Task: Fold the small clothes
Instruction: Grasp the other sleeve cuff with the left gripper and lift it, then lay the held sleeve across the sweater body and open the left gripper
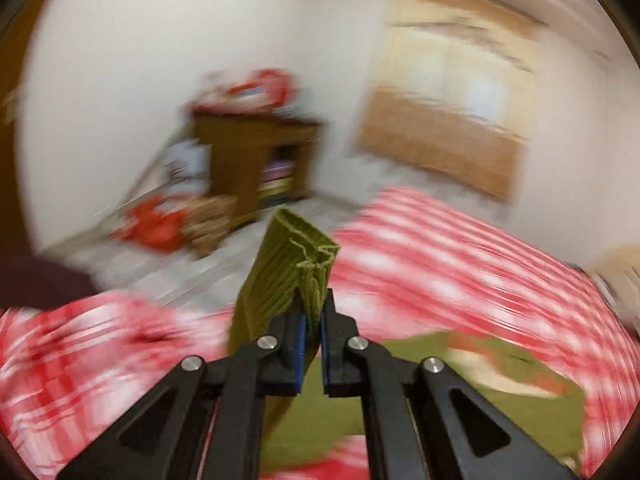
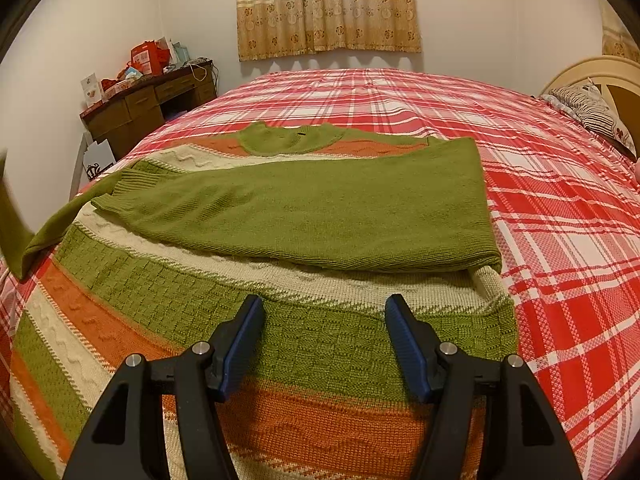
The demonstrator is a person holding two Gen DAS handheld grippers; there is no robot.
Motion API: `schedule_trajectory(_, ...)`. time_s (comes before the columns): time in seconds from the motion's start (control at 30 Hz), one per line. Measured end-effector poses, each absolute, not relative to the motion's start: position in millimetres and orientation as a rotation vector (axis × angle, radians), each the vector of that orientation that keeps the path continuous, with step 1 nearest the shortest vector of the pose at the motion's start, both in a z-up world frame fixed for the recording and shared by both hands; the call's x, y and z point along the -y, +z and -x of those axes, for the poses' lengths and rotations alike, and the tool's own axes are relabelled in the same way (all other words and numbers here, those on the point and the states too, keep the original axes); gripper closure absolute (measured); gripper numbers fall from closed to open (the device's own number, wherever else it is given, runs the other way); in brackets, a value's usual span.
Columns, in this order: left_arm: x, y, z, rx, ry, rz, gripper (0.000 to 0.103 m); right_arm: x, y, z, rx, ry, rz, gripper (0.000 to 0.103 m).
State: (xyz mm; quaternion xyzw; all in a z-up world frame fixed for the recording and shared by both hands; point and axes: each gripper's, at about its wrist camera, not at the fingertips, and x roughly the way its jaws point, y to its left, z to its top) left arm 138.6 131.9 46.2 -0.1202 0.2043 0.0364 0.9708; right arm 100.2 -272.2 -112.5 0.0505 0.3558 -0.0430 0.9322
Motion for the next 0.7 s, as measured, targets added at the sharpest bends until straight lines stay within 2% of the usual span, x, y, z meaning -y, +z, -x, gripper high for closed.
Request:
schedule_trajectory(0.1, -54.0, 43.6, -137.2, -0.429, -0.118, 0.168, 0.097, 272.4, -112.4, -100.1, -0.727, -0.087, -0.105, 0.039)
schedule_trajectory(0.23, 12.5, 8.1, -133.7, -0.530, -0.241, 0.074, 0.097, 273.1, -112.2, -99.5, -0.725, -0.086, -0.105, 0.038)
schedule_trajectory(0.37, 37.4, -36.6, -141.9, -0.680, -0.267, 0.025, 0.096, 273.2, -112.4, -99.6, -0.725, -0.086, -0.106, 0.038)
schedule_trajectory(0.43, 36.0, -51.3, -143.9, -0.750, -0.266, 0.017, 0.088, 273.1, -112.5, -99.5, -0.724, -0.086, -0.106, 0.038)
schedule_trajectory(0.5, 26.9, -57.6, -135.3, -0.780, -0.273, 0.017, 0.087, 273.1, -112.5, -99.6, -0.725, -0.086, -0.105, 0.038)
schedule_trajectory(0.57, 15.5, -54.3, -116.2, -0.761, -0.276, 0.013, 0.077, 273.4, -112.6, -99.6, -0.725, -0.086, -0.105, 0.038)
schedule_trajectory(0.6, 8.1, -51.7, -107.5, -0.744, -0.276, 0.012, 0.062, 273.6, -112.6, -99.5, -0.726, -0.086, -0.106, 0.038)
schedule_trajectory(0.63, -1.3, -49.4, -104.2, -0.728, -0.263, 0.013, 0.037, 273.2, -112.7, -99.7, -0.725, -0.086, -0.107, 0.038)
schedule_trajectory(0.7, -31.6, -46.3, -92.8, -0.683, -0.190, 0.065, 0.014, 274.6, -111.9, -100.6, -0.734, -0.083, -0.111, 0.038)
